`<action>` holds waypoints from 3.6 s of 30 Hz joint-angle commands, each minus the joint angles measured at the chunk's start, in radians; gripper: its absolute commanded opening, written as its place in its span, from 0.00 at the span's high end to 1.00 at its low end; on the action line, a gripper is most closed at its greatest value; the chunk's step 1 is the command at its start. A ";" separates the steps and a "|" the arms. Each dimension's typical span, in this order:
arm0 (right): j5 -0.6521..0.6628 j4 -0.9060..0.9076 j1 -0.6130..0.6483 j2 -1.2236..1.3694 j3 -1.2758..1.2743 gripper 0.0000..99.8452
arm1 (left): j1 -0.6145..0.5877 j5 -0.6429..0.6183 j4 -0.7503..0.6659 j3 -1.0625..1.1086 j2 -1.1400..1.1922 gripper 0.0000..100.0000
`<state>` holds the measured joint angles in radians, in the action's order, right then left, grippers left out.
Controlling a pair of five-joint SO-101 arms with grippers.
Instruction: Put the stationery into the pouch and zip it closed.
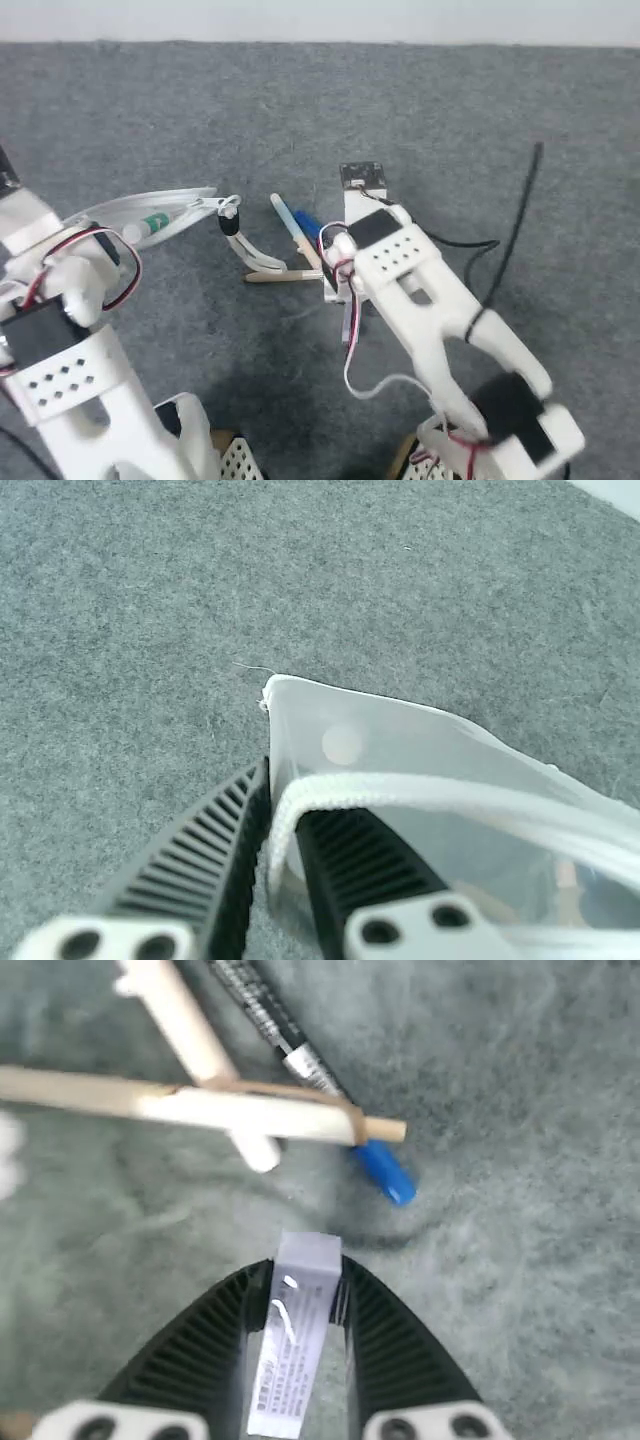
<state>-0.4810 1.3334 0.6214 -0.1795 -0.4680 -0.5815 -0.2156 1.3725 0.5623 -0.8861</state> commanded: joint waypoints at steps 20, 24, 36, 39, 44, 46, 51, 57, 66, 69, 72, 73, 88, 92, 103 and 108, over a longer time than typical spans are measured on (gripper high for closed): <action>0.054 -0.239 0.252 -0.888 -0.193 0.99 | 0.129 -0.009 -0.021 -0.064 0.003 0.99; 0.130 -0.384 0.292 -0.981 -0.287 0.99 | 0.129 -0.009 -0.018 -0.064 0.002 0.99; 0.249 -0.924 0.312 -1.053 -0.476 0.99 | 0.198 -0.009 -0.017 -0.068 0.002 0.99; 0.290 -1.089 0.312 -1.053 -0.549 0.99 | 0.198 -0.009 -0.017 -0.065 0.002 0.99; 0.345 -1.331 0.312 -1.052 -0.647 0.99 | 0.198 -0.009 -0.017 -0.064 0.002 0.99; 0.344 -1.397 0.311 -1.052 -0.663 0.99 | 0.198 -0.009 -0.017 -0.064 0.005 0.99; 0.344 -1.506 0.311 -0.964 -0.660 0.99 | 0.198 -0.009 -0.017 -0.064 0.005 0.99; 0.345 -1.716 0.311 -0.802 -0.660 0.99 | 0.198 -0.009 -0.006 -0.064 0.003 0.99; 0.466 -1.956 0.311 -0.522 -0.617 0.99 | 0.198 -0.009 -0.006 -0.064 0.005 0.99; 0.489 -2.018 0.311 -0.430 -0.597 0.99 | 0.196 -0.009 -0.006 -0.064 0.005 0.99; 0.522 -2.075 0.311 -0.348 -0.589 0.99 | 0.195 -0.009 -0.006 -0.064 0.005 0.99; 0.535 -2.100 0.311 -0.321 -0.588 0.99 | 0.195 -0.009 -0.006 -0.064 0.005 0.99; 0.626 -2.223 0.337 -0.179 -0.624 0.85 | 0.195 -0.008 -0.006 -0.064 0.005 0.99; 0.674 -2.223 0.355 -0.179 -0.638 0.81 | 0.195 -0.008 -0.006 -0.064 0.006 0.99; 0.701 -2.223 0.360 -0.186 -0.658 0.86 | 0.193 -0.008 -0.006 -0.064 0.006 0.99; 0.701 -2.187 0.358 -0.306 -0.720 0.86 | 0.193 -0.008 -0.006 -0.064 0.006 0.99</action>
<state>0.2064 -0.8700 0.9759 -0.3790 -1.1799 -0.3913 -0.2156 1.3725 0.5639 -0.8861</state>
